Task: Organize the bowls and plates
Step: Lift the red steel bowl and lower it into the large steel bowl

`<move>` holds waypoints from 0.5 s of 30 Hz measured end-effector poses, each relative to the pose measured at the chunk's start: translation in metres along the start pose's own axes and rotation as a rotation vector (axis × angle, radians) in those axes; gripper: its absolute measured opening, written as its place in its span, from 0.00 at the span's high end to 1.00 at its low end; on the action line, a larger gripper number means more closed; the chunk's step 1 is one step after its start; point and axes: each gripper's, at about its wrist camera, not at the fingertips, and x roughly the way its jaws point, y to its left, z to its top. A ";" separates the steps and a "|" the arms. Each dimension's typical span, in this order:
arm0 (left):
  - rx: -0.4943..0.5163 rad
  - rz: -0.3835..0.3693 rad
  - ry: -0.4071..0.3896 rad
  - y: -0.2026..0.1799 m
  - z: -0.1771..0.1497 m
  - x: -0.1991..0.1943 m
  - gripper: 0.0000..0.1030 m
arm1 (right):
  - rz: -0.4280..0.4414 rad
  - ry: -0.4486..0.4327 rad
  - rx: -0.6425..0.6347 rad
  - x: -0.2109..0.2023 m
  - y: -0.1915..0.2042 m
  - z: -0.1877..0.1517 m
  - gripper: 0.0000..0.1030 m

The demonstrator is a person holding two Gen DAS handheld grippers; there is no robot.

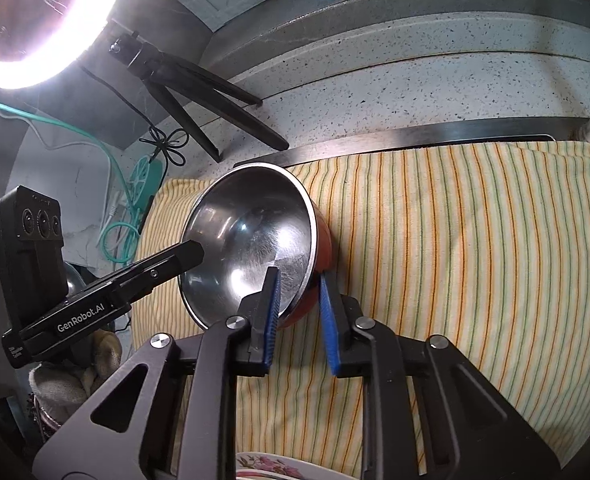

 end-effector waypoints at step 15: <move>0.058 0.022 -0.049 -0.014 -0.017 -0.024 0.85 | -0.011 -0.009 -0.051 -0.018 0.013 -0.014 0.83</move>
